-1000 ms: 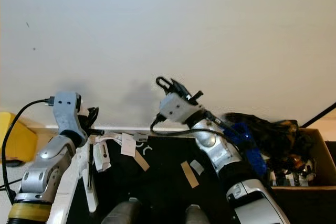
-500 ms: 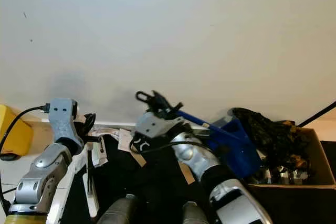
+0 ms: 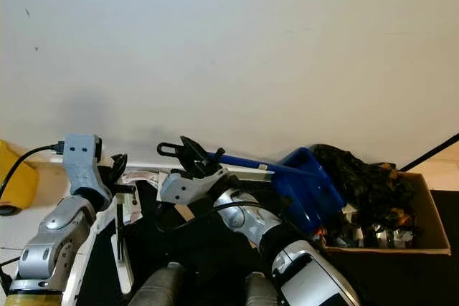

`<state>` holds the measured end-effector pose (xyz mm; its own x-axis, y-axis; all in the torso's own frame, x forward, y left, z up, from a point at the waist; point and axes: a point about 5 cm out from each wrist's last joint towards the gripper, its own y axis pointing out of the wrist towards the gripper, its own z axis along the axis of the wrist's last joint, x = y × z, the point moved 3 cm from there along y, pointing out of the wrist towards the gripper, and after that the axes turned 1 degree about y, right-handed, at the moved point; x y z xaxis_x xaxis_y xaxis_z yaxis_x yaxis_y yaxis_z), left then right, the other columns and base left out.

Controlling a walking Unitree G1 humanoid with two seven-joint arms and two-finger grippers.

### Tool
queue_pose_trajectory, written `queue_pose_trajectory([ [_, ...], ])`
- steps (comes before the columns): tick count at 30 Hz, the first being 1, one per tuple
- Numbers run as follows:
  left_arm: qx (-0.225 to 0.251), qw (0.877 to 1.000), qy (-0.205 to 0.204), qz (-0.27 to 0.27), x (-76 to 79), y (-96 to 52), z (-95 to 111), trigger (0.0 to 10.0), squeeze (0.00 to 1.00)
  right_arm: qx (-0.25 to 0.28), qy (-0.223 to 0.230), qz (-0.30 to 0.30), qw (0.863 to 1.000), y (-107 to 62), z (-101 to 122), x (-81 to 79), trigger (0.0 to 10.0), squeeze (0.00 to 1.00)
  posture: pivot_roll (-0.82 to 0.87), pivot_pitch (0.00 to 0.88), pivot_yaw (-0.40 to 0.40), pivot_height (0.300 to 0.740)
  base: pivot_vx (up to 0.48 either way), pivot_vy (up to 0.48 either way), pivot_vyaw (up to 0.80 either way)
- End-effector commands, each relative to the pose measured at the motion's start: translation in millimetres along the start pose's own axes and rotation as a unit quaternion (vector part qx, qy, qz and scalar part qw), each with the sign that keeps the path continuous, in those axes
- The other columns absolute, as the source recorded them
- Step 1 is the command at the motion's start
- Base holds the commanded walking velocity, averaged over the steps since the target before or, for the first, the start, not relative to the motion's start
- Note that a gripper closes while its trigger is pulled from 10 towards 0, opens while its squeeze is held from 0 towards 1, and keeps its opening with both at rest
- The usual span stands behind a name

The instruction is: Sweep floor

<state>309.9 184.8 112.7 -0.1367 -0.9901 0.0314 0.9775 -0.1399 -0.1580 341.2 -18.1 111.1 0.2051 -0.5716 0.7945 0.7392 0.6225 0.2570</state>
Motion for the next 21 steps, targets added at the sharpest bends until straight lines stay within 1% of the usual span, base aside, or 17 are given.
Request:
queue_pose_trajectory([
  [1,0.000,1.000,0.000,0.006,-0.5,-2.5,-3,10.0,0.00,-0.002,-0.019,-0.003,1.000,3.9,-2,5.7,10.0,0.00,0.25,0.251,-0.019,0.740,0.000,0.000,0.00],
  [4,0.000,1.000,-0.002,0.003,2.0,-0.3,-4,10.0,0.00,-0.012,-0.016,-0.008,1.000,5.4,-3,6.0,10.0,0.00,0.25,0.247,-0.017,0.740,0.000,0.000,0.00],
  [5,0.000,1.000,-0.002,0.002,2.8,0.4,-4,10.0,0.00,-0.014,-0.016,-0.006,1.000,5.4,-4,4.5,10.0,0.00,0.24,0.246,-0.016,0.740,0.000,0.000,0.00],
  [7,0.000,1.000,-0.002,-0.001,4.4,1.9,-4,10.0,0.00,-0.027,0.001,-0.002,1.000,3.7,-5,-2.2,10.0,0.00,0.24,0.245,-0.016,0.740,0.000,0.000,0.00],
  [9,0.000,1.000,-0.002,-0.004,5.4,3.0,-4,10.0,0.00,-0.051,0.035,-0.006,0.998,1.4,-7,-8.9,10.0,0.00,0.24,0.243,-0.018,0.740,0.000,0.000,0.00],
  [10,0.000,1.000,-0.002,-0.004,5.4,3.0,-4,10.0,0.00,-0.051,0.035,-0.006,0.998,1.4,-7,-8.9,10.0,0.00,0.24,0.243,-0.018,0.740,0.000,0.000,0.00],
  [11,-0.001,1.000,-0.002,-0.004,5.6,3.5,-4,10.0,0.00,-0.074,0.075,-0.015,0.994,1.0,-8,-13.2,10.0,0.00,0.24,0.242,-0.018,0.740,0.000,0.000,0.00],
  [12,-0.001,1.000,-0.002,-0.004,5.6,3.5,-4,10.0,0.00,-0.074,0.075,-0.015,0.994,1.0,-8,-13.2,10.0,0.00,0.24,0.242,-0.018,0.740,0.000,0.000,0.00],
  [14,0.000,1.000,-0.002,-0.004,5.3,4.3,-4,10.0,0.00,-0.093,0.124,-0.034,0.987,4.7,-8,-12.7,10.0,0.00,0.24,0.236,-0.017,0.740,0.000,0.000,0.00],
  [19,0.000,1.000,-0.001,-0.004,5.0,5.3,-4,10.0,0.00,-0.094,0.137,-0.040,0.985,9.7,-5,-10.5,10.0,0.00,0.23,0.233,-0.016,0.740,0.000,0.000,0.00],
  [21,0.001,1.000,-0.001,-0.005,6.0,7.4,-4,10.0,0.00,-0.087,0.108,-0.026,0.990,10.7,-4,-12.8,10.0,0.00,0.23,0.227,-0.017,0.740,0.000,0.000,0.00],
])
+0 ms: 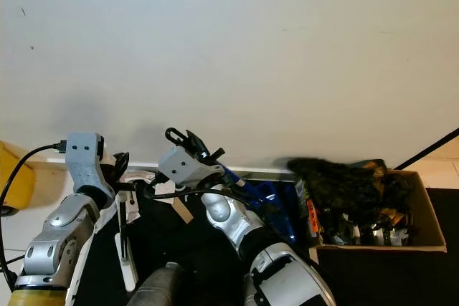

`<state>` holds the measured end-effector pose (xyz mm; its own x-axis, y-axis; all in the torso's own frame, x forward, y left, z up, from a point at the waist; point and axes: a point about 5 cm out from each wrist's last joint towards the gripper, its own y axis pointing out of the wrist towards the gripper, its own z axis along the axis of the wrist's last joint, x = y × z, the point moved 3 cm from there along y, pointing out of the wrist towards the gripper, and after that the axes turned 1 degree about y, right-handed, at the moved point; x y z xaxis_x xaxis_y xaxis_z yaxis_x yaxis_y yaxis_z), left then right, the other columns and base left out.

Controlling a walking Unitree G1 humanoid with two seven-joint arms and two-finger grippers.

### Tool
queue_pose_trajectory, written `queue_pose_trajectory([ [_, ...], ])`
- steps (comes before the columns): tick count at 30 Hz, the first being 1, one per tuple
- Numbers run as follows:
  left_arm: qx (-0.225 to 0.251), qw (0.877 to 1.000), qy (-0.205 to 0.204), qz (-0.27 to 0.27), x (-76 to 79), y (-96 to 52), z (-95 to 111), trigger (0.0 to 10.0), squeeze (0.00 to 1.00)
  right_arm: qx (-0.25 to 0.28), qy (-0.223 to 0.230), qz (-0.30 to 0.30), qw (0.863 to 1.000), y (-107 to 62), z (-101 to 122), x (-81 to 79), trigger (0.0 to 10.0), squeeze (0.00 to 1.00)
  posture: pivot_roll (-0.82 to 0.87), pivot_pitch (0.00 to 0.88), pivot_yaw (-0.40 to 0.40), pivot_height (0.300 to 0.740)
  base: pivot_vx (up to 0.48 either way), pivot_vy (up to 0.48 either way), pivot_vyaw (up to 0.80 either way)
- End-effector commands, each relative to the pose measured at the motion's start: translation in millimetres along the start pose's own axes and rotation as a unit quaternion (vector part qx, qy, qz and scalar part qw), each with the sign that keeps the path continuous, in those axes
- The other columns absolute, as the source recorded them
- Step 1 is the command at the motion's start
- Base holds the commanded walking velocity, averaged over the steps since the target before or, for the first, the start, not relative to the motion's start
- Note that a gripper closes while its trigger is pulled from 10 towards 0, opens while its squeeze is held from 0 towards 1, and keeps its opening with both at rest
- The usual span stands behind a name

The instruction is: Sweep floor

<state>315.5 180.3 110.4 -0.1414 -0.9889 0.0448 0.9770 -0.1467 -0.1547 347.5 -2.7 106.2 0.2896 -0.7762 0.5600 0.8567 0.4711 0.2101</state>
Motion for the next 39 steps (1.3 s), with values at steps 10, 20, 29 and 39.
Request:
queue_pose_trajectory([
  [10,0.001,1.000,0.005,-0.001,1.3,2.3,-2,10.0,0.00,0.048,-0.103,0.033,0.993,1.6,4,7.6,10.0,0.00,0.23,0.222,-0.020,0.740,0.000,0.000,0.00],
  [20,0.002,1.000,0.003,-0.005,4.3,2.7,-3,10.0,0.00,0.034,-0.125,0.056,0.990,-4.8,-5,-1.5,10.0,0.00,0.24,0.225,-0.018,0.740,0.000,0.000,0.00],
  [29,-0.009,1.000,0.004,-0.004,4.9,-1.5,-11,10.0,0.00,-0.018,-0.126,0.093,0.988,-15.9,-21,-22.0,10.0,0.00,0.24,0.239,-0.024,0.740,0.000,0.000,0.00],
  [39,-0.017,1.000,0.001,0.001,4.0,-3.5,-18,10.0,0.00,-0.034,-0.128,0.106,0.985,-21.3,-24,-37.4,10.0,0.00,0.24,0.245,-0.033,0.740,0.000,0.000,0.00],
])
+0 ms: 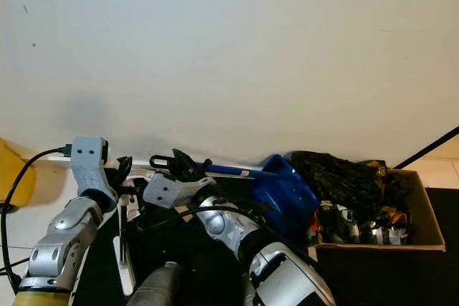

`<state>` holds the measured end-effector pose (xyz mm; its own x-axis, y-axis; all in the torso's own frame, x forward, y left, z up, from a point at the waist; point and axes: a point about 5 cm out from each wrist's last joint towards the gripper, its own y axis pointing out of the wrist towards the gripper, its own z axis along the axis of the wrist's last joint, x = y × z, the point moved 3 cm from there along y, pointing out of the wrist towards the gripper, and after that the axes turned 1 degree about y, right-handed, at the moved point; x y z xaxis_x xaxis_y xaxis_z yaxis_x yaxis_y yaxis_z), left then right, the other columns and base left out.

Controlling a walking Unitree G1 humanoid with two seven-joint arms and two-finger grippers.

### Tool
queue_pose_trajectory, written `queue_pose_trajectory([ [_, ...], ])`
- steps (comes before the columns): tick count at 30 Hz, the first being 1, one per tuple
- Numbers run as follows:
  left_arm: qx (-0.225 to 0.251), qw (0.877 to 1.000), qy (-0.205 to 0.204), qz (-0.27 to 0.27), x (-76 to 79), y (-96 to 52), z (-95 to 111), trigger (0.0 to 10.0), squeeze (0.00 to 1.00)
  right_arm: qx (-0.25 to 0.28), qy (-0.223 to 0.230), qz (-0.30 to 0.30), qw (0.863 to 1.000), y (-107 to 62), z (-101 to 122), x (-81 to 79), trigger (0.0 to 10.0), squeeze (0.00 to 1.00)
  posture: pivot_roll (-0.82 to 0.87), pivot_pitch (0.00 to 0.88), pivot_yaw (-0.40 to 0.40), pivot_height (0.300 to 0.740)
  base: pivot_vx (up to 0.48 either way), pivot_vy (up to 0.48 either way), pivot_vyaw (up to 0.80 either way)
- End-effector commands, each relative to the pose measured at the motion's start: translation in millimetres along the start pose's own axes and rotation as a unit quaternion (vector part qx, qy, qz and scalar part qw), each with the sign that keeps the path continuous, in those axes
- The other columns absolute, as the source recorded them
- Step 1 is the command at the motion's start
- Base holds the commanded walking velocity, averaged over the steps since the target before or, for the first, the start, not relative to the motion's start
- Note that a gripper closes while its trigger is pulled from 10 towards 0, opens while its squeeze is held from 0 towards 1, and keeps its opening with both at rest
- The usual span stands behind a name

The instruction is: Sweep floor

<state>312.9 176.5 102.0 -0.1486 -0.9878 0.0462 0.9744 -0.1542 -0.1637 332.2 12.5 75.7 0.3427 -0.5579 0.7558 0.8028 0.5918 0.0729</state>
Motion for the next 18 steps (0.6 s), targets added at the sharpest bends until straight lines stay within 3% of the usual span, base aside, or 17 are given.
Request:
queue_pose_trajectory([
  [1,-0.014,1.000,0.000,0.005,0.0,-3.2,-10,10.0,0.00,-0.027,-0.013,0.020,0.999,-7.8,-11,-10.7,10.0,0.00,0.24,0.246,-0.036,0.740,0.000,0.000,0.00],
  [8,-0.020,1.000,0.000,0.011,-2.8,-6.4,-15,10.0,0.00,-0.022,-0.016,0.063,0.998,-6.2,-3,-27.0,10.0,0.00,0.24,0.251,-0.041,0.740,0.000,0.000,0.00],
  [18,-0.023,1.000,-0.001,0.015,-3.1,-8.2,-18,10.0,0.00,-0.034,-0.035,0.080,0.996,-6.8,-3,-35.4,10.0,0.00,0.25,0.260,-0.046,0.740,0.000,0.000,0.00],
])
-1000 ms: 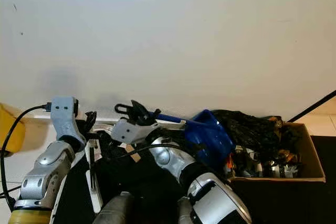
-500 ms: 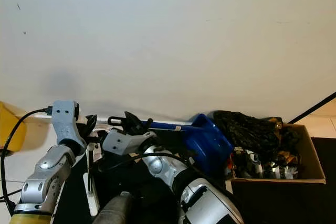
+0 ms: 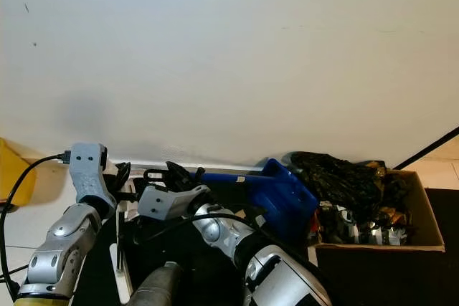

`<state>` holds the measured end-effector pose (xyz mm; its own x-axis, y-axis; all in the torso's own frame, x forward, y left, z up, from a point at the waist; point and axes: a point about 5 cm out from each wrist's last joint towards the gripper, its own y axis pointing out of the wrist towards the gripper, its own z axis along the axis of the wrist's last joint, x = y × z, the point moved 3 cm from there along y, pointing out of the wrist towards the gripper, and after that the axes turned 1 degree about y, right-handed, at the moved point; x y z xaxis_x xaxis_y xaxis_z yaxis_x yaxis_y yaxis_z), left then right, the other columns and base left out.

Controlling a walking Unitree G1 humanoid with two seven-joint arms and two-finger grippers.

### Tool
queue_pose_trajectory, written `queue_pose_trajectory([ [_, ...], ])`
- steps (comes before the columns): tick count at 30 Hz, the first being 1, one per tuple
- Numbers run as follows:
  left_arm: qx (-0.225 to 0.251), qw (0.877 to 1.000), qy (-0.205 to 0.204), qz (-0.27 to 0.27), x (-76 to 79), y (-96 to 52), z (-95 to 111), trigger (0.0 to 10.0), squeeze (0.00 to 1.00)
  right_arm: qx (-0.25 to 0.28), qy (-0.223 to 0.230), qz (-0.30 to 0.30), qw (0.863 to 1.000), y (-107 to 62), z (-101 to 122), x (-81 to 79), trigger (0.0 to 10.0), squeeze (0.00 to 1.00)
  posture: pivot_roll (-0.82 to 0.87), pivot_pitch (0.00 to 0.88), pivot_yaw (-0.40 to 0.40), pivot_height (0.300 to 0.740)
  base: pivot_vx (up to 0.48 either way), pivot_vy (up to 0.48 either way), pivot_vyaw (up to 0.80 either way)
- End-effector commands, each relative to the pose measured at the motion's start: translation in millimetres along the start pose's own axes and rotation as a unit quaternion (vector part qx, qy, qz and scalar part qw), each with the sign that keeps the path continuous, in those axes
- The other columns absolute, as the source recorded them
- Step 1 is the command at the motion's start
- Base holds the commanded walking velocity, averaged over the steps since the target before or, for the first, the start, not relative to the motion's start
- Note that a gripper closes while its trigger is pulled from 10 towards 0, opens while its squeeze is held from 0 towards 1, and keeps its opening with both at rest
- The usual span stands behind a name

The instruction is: Sweep floor

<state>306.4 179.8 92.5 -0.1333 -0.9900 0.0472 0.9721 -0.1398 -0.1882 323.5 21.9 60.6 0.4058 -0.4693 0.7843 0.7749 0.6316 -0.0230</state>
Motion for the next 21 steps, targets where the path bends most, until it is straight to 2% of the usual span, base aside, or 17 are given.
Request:
queue_pose_trajectory([
  [1,-0.012,1.000,0.001,0.008,-1.0,-3.1,-9,10.0,0.00,-0.022,-0.015,0.031,0.999,-2.9,-3,-17.2,10.0,0.00,0.25,0.260,-0.047,0.740,0.000,0.000,0.00],
  [4,-0.015,1.000,0.001,0.010,-2.6,-4.2,-11,10.0,0.00,-0.021,-0.017,0.040,0.999,-2.4,-1,-19.1,10.0,0.00,0.25,0.260,-0.045,0.740,0.000,0.000,0.00],
  [10,-0.017,1.000,0.001,0.011,-3.2,-4.5,-12,10.0,0.00,0.000,0.036,0.057,0.998,0.8,12,-23.7,10.0,0.00,0.25,0.259,-0.042,0.740,0.000,0.000,0.00],
  [11,-0.017,1.000,0.001,0.011,-3.7,-4.1,-12,10.0,0.00,0.010,0.059,0.075,0.995,1.1,17,-27.9,10.0,0.00,0.25,0.259,-0.041,0.740,0.000,0.000,0.00],
  [15,-0.019,1.000,0.000,0.013,-4.6,-4.0,-12,10.0,0.00,0.016,0.055,0.088,0.994,1.5,21,-31.7,10.0,0.00,0.25,0.259,-0.040,0.740,0.000,0.000,0.00],
  [18,-0.019,1.000,0.000,0.013,-4.6,-4.1,-12,10.0,0.00,0.012,0.074,0.080,0.994,2.4,21,-30.7,10.0,0.00,0.25,0.258,-0.040,0.740,0.000,0.000,0.00],
  [19,-0.019,1.000,0.000,0.013,-4.7,-4.1,-12,10.0,0.00,-0.001,0.120,0.062,0.991,4.2,21,-27.0,10.0,0.00,0.25,0.259,-0.041,0.740,0.000,0.000,0.00],
  [21,-0.019,1.000,0.000,0.014,-4.6,-4.1,-12,10.0,0.00,-0.002,0.166,0.039,0.985,6.5,23,-20.4,10.0,0.00,0.26,0.259,-0.041,0.740,0.000,0.000,0.00],
])
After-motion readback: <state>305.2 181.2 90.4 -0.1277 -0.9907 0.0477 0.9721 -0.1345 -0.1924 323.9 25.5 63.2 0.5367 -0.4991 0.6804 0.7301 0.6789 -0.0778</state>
